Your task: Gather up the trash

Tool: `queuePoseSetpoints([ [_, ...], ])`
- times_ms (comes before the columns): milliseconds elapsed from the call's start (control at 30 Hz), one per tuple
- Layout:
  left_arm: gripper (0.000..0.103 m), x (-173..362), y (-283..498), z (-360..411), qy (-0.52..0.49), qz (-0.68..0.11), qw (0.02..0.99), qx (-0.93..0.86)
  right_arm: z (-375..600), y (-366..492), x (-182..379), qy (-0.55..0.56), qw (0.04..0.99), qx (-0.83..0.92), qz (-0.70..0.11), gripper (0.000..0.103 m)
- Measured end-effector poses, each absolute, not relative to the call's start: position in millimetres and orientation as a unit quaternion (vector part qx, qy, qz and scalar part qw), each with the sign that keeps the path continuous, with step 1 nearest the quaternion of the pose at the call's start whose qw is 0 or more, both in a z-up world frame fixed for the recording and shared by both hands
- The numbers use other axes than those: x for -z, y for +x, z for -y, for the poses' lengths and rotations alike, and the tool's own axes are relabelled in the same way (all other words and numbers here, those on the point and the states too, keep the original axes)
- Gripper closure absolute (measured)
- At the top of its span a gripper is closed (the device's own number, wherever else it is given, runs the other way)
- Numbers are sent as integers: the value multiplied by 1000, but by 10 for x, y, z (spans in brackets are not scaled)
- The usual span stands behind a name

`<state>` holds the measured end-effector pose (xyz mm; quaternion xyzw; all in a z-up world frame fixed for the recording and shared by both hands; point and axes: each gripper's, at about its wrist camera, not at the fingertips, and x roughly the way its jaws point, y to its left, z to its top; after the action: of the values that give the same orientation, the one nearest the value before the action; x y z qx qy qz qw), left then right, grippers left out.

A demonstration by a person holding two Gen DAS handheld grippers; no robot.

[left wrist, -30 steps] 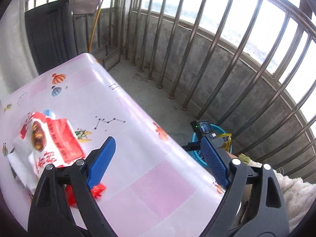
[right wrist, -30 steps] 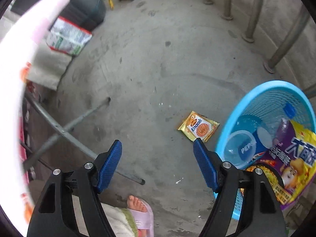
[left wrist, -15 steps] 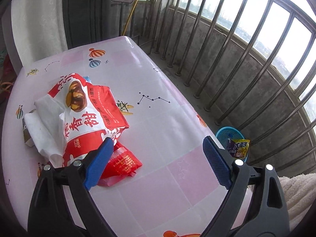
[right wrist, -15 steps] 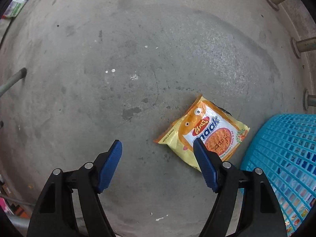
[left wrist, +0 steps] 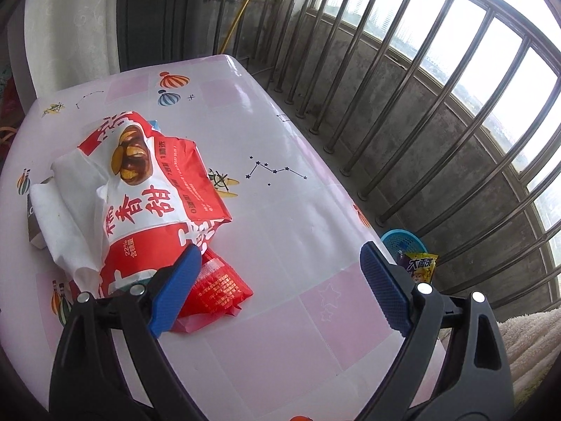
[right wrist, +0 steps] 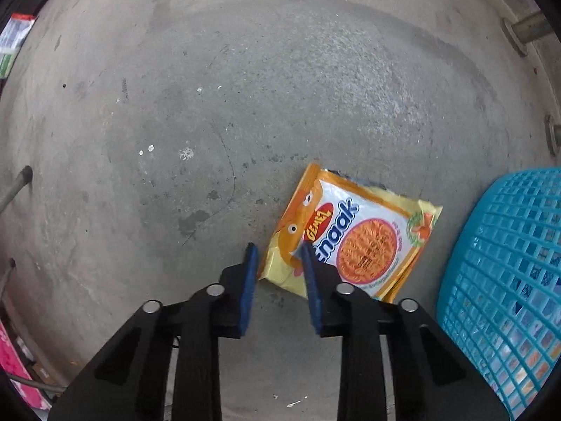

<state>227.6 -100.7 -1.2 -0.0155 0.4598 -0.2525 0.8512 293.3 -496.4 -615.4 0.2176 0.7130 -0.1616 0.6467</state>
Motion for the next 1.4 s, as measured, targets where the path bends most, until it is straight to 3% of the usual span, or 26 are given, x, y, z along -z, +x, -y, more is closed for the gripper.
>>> queuePoseSetpoints([
  [200, 15, -96, 2179, 920, -20, -441, 859, 260, 4955, 2714, 5578, 235, 693, 136, -668, 95],
  [500, 15, -207, 1967, 791, -40, -412, 867, 279, 5127, 1813, 3489, 325, 803, 70, -495, 97],
  [700, 15, -259, 1862, 672, -55, -391, 872, 290, 5680, 976, 2427, 311, 837, 128, -431, 97],
  [867, 15, -191, 1842, 461, -67, -388, 878, 272, 5910, 909, 2571, 291, 813, 184, -469, 97],
  [1033, 15, -141, 1856, 253, -83, -390, 883, 248, 6008, 1080, 3460, 316, 753, 220, -534, 90],
  [1133, 12, -137, 1846, 177, -76, -387, 888, 237, 6095, 1091, 3732, 343, 710, 219, -575, 57],
  [1200, 11, -136, 1841, 131, -77, -389, 888, 234, 6091, 999, 3699, 357, 706, 226, -569, 54],
  [1267, 10, -144, 1823, 102, -83, -390, 887, 235, 6100, 926, 3568, 362, 708, 233, -560, 41],
  [1400, 9, -180, 1759, 16, -101, -385, 885, 240, 6105, 776, 3195, 328, 728, 244, -550, 36],
])
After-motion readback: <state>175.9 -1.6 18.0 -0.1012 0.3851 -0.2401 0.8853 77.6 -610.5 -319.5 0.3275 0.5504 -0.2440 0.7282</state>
